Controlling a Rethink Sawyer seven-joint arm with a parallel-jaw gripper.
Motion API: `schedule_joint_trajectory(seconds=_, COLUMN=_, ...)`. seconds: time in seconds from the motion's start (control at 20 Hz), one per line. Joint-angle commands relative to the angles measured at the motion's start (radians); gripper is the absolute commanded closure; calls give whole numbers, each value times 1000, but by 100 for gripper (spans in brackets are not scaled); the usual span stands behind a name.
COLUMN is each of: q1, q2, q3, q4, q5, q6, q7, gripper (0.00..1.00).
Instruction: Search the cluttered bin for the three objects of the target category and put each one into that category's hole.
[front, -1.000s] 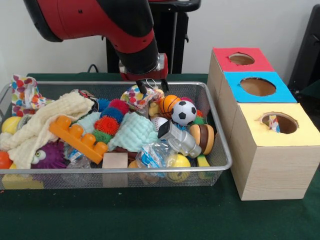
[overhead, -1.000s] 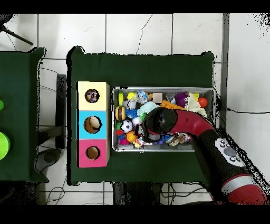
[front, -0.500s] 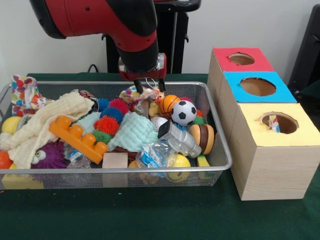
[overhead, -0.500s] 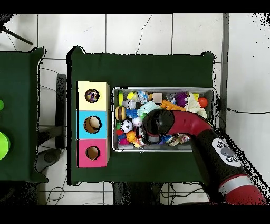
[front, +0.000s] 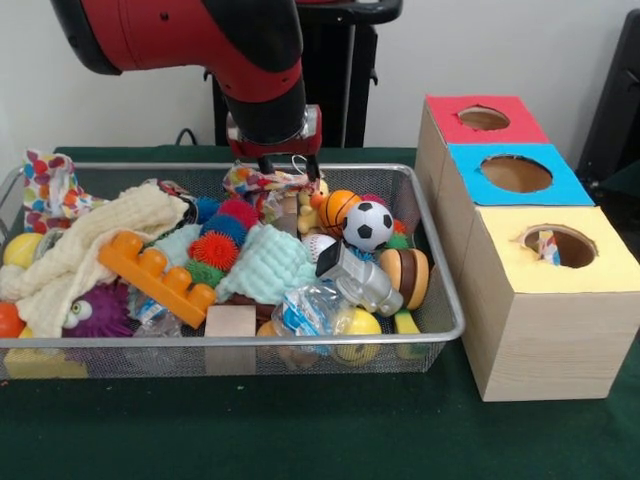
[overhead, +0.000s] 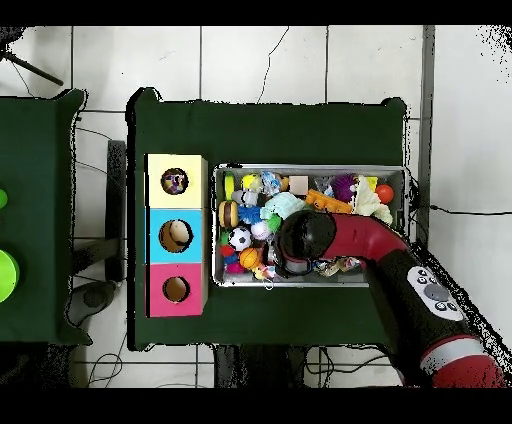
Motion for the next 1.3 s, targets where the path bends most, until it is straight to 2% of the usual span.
schedule_joint_trajectory(seconds=0.05, q1=-34, q2=17, q3=-25, q4=50, q5=-76, q6=-90, q7=-48, gripper=0)
schedule_joint_trajectory(seconds=0.45, q1=-31, q2=75, q3=-18, q4=16, q5=-91, q6=-99, q7=-23, gripper=0)
schedule_joint_trajectory(seconds=0.65, q1=-33, q2=73, q3=-20, q4=34, q5=-99, q6=-121, q7=-13, gripper=0)
schedule_joint_trajectory(seconds=0.95, q1=-37, q2=94, q3=-10, q4=15, q5=-82, q6=-88, q7=-39, gripper=0)
schedule_joint_trajectory(seconds=1.0, q1=-39, q2=97, q3=-9, q4=14, q5=-79, q6=-82, q7=-44, gripper=100)
schedule_joint_trajectory(seconds=1.3, q1=-39, q2=102, q3=-1, q4=4, q5=-72, q6=-70, q7=-50, gripper=100)
